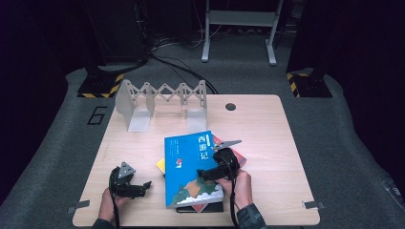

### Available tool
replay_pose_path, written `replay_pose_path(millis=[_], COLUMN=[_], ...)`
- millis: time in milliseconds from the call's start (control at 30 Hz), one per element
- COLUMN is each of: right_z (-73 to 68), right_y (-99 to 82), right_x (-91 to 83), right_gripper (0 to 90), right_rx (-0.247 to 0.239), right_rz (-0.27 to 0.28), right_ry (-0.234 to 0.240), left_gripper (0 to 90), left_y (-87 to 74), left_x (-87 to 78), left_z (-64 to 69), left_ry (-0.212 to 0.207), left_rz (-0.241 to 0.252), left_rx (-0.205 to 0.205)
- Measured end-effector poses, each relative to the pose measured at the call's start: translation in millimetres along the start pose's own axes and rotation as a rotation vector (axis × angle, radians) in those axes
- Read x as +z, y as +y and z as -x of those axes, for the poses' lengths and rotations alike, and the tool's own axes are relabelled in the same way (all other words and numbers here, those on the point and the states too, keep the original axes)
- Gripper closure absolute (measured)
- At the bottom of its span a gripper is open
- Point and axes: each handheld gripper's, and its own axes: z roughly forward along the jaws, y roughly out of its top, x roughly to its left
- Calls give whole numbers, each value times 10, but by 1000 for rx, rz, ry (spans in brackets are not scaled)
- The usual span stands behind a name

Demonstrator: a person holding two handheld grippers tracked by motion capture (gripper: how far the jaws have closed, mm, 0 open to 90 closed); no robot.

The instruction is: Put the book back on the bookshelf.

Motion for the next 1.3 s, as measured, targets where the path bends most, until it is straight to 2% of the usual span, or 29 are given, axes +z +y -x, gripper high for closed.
replay_pose_path(millis=[100,167,300,333,467,567,633,700,767,867,900,933,1000,1067,1100,1133,1200,1300], right_z=[-8,-17,13,10,15,-25,-59,-75,-76,-76,-68,-75,-87,-105,-97,-101,-115,-131], right_y=[12,14,-2,-11,-50,-84,-121,-160,-200,-243,-253,-261,-268,-269,-271,-273,-272,-273], right_x=[23,28,11,-4,-33,-80,-117,-147,-163,-159,-155,-154,-150,-148,-140,-138,-139,-140], right_gripper=[79,81,105,114,135,137,137,138,138,138,136,134,129,124,121,121,117,115], right_rx=[-2,18,-6,10,8,-14,-22,-28,-25,17,11,22,27,38,24,27,36,51], right_rz=[9,8,18,12,21,10,-3,-9,-5,13,21,23,31,31,39,41,40,37], right_ry=[2,6,15,24,30,23,24,36,48,69,65,65,60,52,51,50,44,42], left_gripper=[66,65,65,67,67,68,65,0,0,0,0,0,0,0,0,0,0,0], left_y=[0,-1,0,-2,-13,-16,-12,10,38,108,136,163,226,291,323,357,427,539], left_x=[-1,2,2,0,-5,-19,-27,-42,-53,-93,-110,-121,-165,-196,-213,-230,-248,-269], left_z=[0,1,4,12,52,75,70,55,42,10,-1,-5,-34,-44,-54,-66,-72,-65], left_ry=[0,0,6,10,40,57,36,19,8,-12,-23,-25,-40,-54,-64,-79,-76,-100], left_rz=[-2,3,3,5,14,7,-11,-69,-75,-69,-65,-39,-40,-19,-11,-15,-8,-6], left_rx=[0,0,1,-1,-37,-46,-33,-1,-32,-66,-80,-107,-123,-155,-159,-164,-173,-185])
